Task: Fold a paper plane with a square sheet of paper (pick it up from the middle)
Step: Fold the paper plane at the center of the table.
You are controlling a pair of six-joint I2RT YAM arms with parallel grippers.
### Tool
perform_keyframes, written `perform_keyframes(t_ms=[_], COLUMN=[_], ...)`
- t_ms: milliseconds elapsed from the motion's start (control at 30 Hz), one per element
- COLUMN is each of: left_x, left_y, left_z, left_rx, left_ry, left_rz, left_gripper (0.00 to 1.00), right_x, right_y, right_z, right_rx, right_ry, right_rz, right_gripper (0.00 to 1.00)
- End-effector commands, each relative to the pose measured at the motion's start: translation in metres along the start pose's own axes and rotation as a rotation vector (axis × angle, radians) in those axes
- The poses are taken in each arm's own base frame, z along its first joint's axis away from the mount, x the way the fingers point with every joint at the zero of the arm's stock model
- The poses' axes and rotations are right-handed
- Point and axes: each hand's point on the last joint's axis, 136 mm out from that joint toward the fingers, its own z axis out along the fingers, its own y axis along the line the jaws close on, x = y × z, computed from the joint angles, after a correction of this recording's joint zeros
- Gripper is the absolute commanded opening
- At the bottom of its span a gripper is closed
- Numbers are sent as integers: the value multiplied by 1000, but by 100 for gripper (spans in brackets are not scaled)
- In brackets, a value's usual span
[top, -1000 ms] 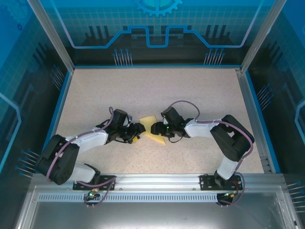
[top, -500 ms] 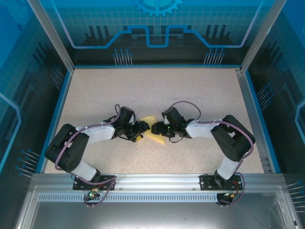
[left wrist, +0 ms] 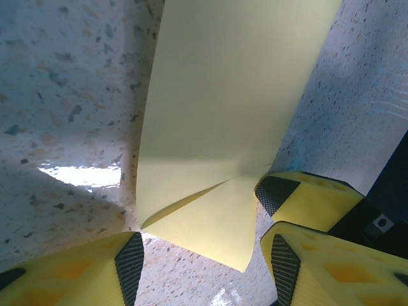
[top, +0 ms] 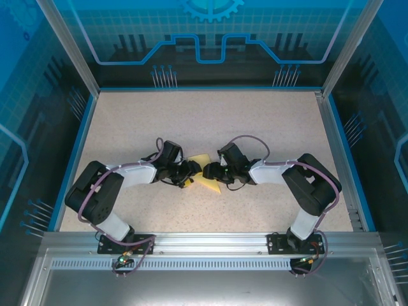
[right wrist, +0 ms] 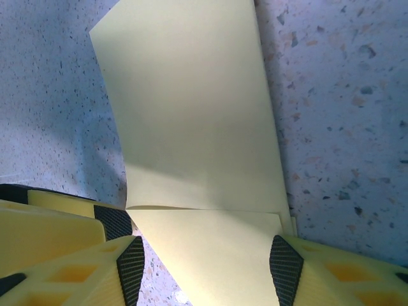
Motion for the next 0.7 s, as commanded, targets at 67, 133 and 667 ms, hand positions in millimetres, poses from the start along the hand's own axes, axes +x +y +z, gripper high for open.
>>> perform_keyframes(t_ms=[67, 133, 667], left_x=[-5, -6, -7], left_y=[2, 3, -10], left_z=[9, 9, 5], left_rx=[-20, -28, 22], left_ry=[-11, -18, -30], left_rz=[-10, -10, 20], left_gripper=[47, 43, 21], right_x=[33, 33, 30], right_y=[-49, -50, -52], right_z=[9, 8, 6], right_rx=[139, 143, 168], right_ry=[96, 95, 89], right_rz=[48, 47, 11], right_gripper=[53, 49, 46])
